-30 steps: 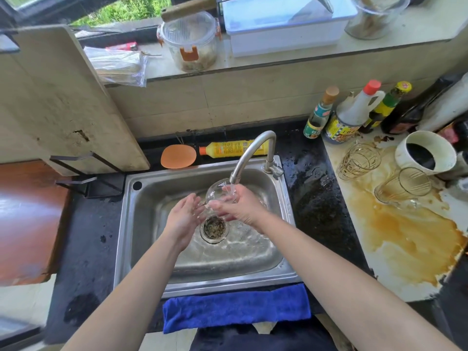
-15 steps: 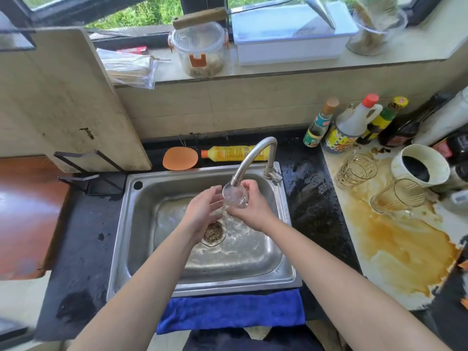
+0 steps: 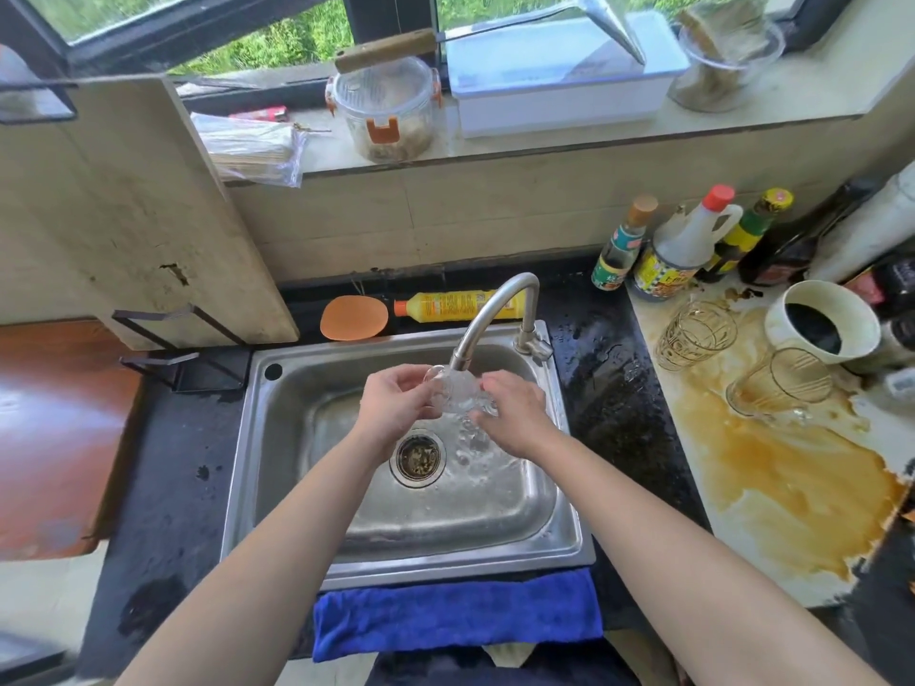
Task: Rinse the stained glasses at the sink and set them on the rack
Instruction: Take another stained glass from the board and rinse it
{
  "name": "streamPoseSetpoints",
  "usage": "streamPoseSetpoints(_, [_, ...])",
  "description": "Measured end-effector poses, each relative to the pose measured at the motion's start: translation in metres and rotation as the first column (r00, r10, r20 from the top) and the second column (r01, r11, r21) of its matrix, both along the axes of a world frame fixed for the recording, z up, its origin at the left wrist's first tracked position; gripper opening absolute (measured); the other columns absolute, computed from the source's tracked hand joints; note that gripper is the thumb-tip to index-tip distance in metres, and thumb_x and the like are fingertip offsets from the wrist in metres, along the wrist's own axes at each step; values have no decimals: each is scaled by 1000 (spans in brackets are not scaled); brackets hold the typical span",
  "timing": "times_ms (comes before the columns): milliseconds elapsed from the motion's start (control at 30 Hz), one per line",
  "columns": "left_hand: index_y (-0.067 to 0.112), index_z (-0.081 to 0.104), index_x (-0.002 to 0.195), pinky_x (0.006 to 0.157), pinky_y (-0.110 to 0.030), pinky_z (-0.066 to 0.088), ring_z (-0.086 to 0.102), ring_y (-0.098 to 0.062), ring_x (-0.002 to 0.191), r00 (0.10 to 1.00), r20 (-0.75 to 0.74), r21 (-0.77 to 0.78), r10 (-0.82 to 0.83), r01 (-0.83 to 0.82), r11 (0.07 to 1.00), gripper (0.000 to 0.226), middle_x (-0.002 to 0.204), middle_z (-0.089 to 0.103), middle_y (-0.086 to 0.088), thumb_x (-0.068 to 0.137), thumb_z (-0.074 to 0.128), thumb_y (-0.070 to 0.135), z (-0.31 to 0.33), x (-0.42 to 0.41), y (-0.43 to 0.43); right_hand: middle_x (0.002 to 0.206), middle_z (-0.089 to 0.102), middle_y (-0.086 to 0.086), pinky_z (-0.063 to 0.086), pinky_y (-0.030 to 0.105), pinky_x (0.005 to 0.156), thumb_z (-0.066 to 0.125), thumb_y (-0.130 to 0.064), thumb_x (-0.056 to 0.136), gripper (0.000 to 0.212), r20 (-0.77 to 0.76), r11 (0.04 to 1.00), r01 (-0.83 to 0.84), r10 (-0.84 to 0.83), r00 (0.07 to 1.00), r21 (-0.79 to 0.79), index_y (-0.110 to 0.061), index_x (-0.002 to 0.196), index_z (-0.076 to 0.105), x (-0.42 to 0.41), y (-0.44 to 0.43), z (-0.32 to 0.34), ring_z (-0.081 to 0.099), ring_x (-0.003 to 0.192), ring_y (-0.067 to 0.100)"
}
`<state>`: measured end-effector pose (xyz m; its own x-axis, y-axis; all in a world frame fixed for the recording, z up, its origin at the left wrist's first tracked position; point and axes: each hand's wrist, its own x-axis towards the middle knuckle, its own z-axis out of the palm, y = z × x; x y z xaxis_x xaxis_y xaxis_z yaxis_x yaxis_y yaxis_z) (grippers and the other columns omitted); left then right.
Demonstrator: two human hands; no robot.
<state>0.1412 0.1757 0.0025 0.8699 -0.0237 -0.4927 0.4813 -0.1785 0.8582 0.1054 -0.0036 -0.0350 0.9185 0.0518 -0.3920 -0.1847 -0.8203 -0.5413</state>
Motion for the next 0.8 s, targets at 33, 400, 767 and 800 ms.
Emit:
streamPoseSetpoints(33, [8, 73, 98, 66, -30, 61, 67, -18, 68, 1000, -8, -1, 18, -18, 1000, 9, 97, 75, -13, 90, 71, 2, -2, 0, 0, 160, 31, 0, 13, 46, 120, 58, -38, 99, 32, -28, 1000, 6, -6, 1000, -15, -31, 131, 57, -1, -2, -1, 15, 153, 28])
streamPoseSetpoints(400, [15, 70, 107, 67, -37, 58, 63, -24, 86, 976, -165, -69, -140, 131, 989, 26, 106, 69, -10, 96, 52, -1, -9, 10, -31, 131, 55, 0, 58, 42, 84, 50, 1, 95, 44, -280, 707, 518, -436, 855, 481, -26, 128, 61, -11, -27, 10, 64, 83, 12])
streamPoseSetpoints(767, [10, 62, 114, 63, -35, 53, 60, -23, 93, 959, -247, -74, 139, -162, 984, 48, 116, 62, -9, 81, 83, 37, -22, 0, -5, 147, 40, -3, 62, 38, 85, 58, -1, 95, 80, -288, 640, 438, -332, 898, 631, -43, 156, 27, 0, 0, 25, 61, 113, 21])
streamPoseSetpoints(800, [11, 62, 115, 63, -34, 52, 61, -22, 93, 957, -231, -61, 175, -194, 979, 52, 115, 64, -8, 77, 85, 37, -24, -1, 3, 141, 46, 0, 62, 35, 83, 64, -6, 95, 85, -327, 606, 466, -332, 885, 645, -42, 158, 20, 2, 4, 26, 64, 110, 22])
